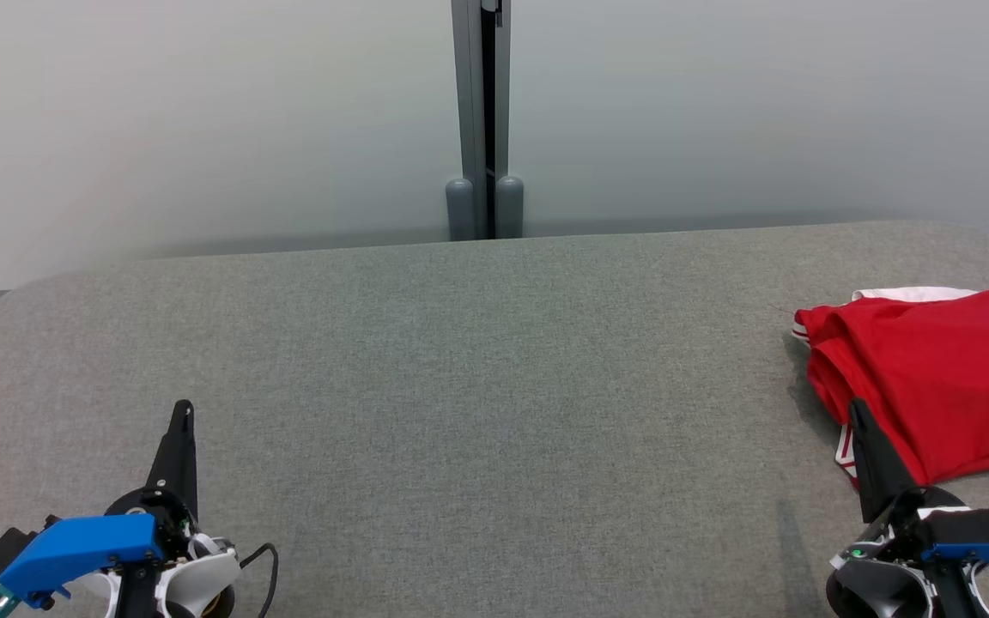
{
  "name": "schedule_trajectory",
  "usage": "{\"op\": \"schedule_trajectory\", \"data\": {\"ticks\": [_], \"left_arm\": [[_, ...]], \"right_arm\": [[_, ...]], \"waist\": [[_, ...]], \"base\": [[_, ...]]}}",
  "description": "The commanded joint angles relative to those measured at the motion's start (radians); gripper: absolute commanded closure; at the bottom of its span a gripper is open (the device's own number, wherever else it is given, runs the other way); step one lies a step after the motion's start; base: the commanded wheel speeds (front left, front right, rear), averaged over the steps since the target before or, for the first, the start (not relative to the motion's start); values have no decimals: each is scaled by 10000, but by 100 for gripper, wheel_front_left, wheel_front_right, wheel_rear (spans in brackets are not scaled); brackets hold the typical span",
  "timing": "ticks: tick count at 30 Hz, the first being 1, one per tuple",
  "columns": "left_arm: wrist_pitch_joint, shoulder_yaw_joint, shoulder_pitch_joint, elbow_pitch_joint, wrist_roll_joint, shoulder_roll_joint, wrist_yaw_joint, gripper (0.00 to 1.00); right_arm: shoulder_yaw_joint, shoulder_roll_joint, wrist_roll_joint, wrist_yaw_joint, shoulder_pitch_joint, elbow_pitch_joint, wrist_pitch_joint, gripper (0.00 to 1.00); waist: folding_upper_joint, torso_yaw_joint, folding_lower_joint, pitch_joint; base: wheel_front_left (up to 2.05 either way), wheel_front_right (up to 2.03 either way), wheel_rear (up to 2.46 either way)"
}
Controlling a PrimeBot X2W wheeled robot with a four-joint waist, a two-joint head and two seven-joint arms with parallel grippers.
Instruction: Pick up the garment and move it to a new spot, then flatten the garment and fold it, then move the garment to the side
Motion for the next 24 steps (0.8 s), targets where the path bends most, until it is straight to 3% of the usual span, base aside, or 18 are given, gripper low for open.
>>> {"op": "schedule_trajectory", "data": {"ticks": [1, 24], "left_arm": [[40, 29, -113, -32, -43, -19, -57, 100], [45, 34, -113, -34, -38, -23, -57, 100]], "right_arm": [[-32, -47, 48, 4, -157, 19, 36, 100], [-47, -29, 27, 2, -159, 19, 36, 100]], "waist": [[0, 0, 0, 0], [0, 0, 0, 0]], "base": [[0, 0, 0], [0, 0, 0]]}}
